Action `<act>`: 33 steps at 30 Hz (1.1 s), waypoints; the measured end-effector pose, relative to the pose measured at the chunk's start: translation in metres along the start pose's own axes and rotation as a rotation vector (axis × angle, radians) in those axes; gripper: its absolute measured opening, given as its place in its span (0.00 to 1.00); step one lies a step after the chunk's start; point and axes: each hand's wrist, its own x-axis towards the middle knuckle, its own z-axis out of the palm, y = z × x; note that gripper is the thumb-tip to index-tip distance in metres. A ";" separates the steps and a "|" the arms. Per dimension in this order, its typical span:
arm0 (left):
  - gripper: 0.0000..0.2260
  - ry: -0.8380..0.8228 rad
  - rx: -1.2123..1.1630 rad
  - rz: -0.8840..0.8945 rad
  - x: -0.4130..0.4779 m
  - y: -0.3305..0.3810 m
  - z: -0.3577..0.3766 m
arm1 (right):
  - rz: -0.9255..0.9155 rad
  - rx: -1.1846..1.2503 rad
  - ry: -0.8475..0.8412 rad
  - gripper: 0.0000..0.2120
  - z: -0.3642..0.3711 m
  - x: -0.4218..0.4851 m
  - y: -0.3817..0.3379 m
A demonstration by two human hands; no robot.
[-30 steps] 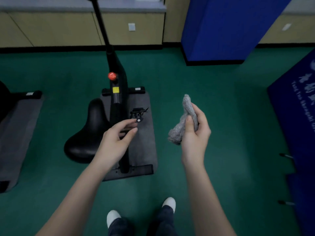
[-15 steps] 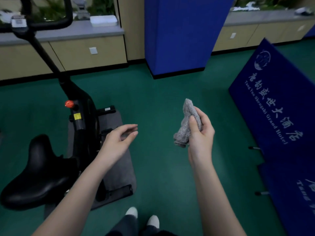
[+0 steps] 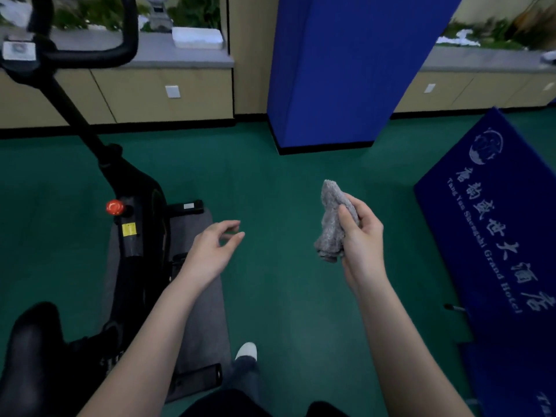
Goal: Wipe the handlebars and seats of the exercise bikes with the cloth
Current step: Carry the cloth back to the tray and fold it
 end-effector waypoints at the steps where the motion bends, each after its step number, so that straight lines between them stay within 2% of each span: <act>1: 0.14 -0.008 0.048 0.006 0.013 0.000 -0.004 | 0.008 -0.007 -0.021 0.12 0.009 0.012 -0.001; 11: 0.22 -0.032 0.424 0.017 0.109 0.013 -0.010 | 0.121 0.049 -0.118 0.10 0.065 0.117 0.000; 19: 0.27 -0.013 0.674 -0.028 0.197 0.045 0.040 | 0.161 0.090 -0.147 0.10 0.038 0.244 0.008; 26: 0.28 0.013 0.760 -0.034 0.282 0.100 0.099 | 0.142 0.094 -0.121 0.10 -0.009 0.370 -0.012; 33: 0.28 0.057 0.788 -0.164 0.335 0.112 0.102 | 0.111 0.018 -0.303 0.10 0.022 0.451 -0.014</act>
